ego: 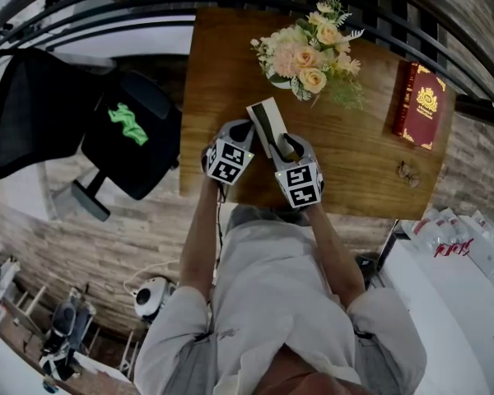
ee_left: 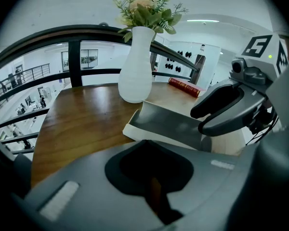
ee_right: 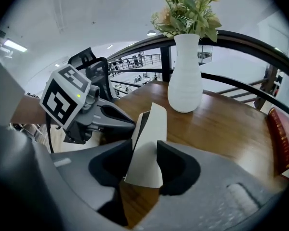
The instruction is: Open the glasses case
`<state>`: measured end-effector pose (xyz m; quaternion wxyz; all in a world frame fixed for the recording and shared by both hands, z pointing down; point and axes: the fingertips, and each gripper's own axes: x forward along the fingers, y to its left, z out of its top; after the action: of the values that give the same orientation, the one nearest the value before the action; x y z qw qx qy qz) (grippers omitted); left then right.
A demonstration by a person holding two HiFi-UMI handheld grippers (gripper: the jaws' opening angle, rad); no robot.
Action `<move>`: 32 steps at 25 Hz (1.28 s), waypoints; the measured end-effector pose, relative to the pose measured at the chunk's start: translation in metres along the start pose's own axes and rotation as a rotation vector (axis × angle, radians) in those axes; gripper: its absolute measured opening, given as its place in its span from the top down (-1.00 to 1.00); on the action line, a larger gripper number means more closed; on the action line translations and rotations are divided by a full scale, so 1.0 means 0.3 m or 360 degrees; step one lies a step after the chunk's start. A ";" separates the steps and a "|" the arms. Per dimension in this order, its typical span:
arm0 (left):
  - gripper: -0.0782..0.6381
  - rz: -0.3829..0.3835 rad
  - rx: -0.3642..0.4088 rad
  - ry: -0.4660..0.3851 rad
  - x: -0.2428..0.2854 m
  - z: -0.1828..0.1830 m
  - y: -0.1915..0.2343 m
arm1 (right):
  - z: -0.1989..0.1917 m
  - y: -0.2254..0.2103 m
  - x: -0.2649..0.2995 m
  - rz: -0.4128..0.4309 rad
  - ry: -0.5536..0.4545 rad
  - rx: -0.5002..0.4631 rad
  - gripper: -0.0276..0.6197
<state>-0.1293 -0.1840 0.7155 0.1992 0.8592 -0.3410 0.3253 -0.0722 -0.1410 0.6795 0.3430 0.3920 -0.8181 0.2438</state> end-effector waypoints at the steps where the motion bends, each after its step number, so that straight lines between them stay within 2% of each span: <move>1: 0.73 0.0003 -0.0002 0.0000 0.001 -0.001 0.001 | 0.001 -0.003 -0.003 -0.0002 -0.0006 0.0001 0.43; 14: 0.73 0.0015 -0.0015 0.0007 0.005 -0.012 0.002 | 0.002 -0.073 -0.034 -0.0080 -0.0042 0.0050 0.71; 32: 0.73 0.0021 -0.0039 -0.0001 0.006 -0.004 0.000 | -0.023 -0.156 -0.043 -0.0145 -0.0055 0.0142 0.82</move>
<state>-0.1289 -0.1841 0.7176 0.2075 0.8545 -0.3507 0.3222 -0.0259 -0.1572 0.6805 0.3218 0.4480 -0.7934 0.2573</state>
